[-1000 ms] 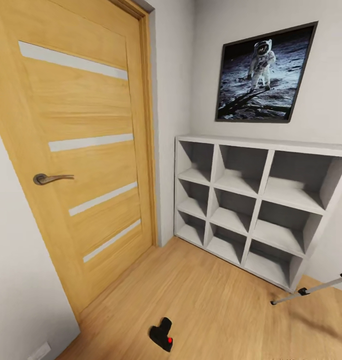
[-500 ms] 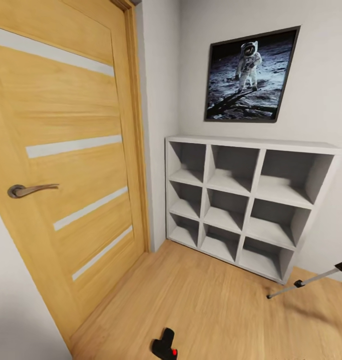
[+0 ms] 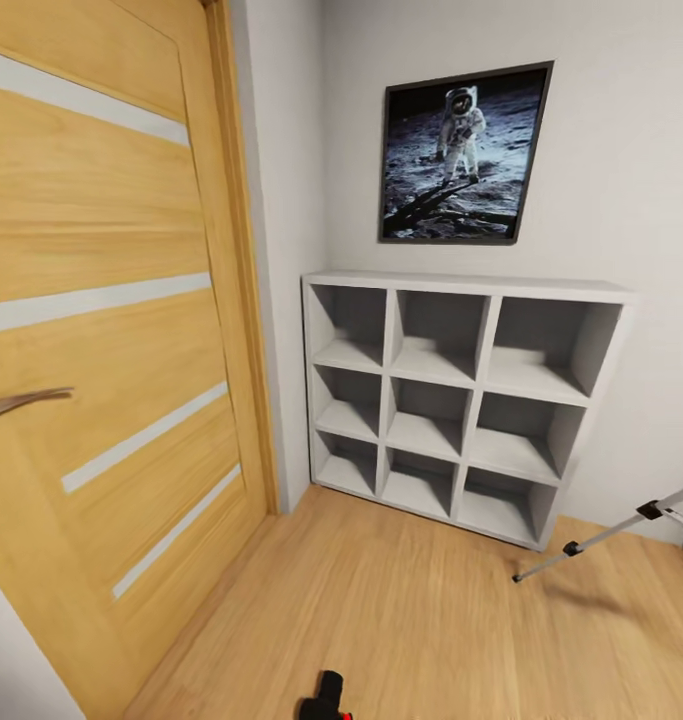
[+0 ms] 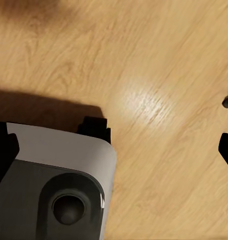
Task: Attach the digital camera to the camera tripod in the bedroom.
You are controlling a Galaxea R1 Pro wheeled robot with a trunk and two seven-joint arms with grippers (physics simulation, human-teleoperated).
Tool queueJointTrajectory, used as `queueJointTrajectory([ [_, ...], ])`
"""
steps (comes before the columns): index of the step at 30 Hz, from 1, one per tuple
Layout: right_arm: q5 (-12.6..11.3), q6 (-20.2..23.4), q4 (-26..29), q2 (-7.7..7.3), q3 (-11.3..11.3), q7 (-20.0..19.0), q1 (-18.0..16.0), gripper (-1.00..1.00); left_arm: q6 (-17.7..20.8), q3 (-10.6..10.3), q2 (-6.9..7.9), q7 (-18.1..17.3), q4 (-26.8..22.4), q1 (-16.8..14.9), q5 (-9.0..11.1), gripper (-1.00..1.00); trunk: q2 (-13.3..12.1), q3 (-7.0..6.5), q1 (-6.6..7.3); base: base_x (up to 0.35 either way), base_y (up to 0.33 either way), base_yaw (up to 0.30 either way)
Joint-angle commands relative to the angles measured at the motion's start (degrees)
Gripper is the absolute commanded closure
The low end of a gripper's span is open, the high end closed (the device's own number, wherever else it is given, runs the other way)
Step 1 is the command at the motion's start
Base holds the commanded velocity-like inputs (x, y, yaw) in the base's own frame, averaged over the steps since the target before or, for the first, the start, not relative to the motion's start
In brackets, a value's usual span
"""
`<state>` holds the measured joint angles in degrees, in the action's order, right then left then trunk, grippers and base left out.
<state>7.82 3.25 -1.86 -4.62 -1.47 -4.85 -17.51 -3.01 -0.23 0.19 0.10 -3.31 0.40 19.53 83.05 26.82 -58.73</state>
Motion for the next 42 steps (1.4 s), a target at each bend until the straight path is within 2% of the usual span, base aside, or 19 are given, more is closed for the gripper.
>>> queueJointTrajectory([
  [1,0.44,0.09,-0.07,-0.02,-0.12,-0.15,-0.07,-1.00,-0.05,-0.04,0.01,0.01,-0.10,0.04,0.29,-1.00,0.03,0.04,0.00,0.007,0.014,-0.249],
  [23,0.18,0.02,-0.07,-0.27,0.03,-0.07,-0.07,-1.00,0.01,0.42,0.10,0.07,0.02,0.04,0.74,-1.00,0.03,0.04,0.00,0.001,0.001,-0.249],
  [33,-0.02,-2.65,-0.14,-0.18,0.17,1.23,-0.07,-1.00,0.60,0.57,0.57,0.07,0.13,0.04,1.16,-1.00,0.03,-0.01,0.00,0.000,0.000,-0.249],
  [42,-0.25,-3.30,-0.16,0.04,0.23,2.42,-0.07,-1.00,0.79,0.58,0.77,0.08,0.14,0.04,1.27,-1.00,0.03,-0.17,0.00,0.000,0.000,-0.249],
])
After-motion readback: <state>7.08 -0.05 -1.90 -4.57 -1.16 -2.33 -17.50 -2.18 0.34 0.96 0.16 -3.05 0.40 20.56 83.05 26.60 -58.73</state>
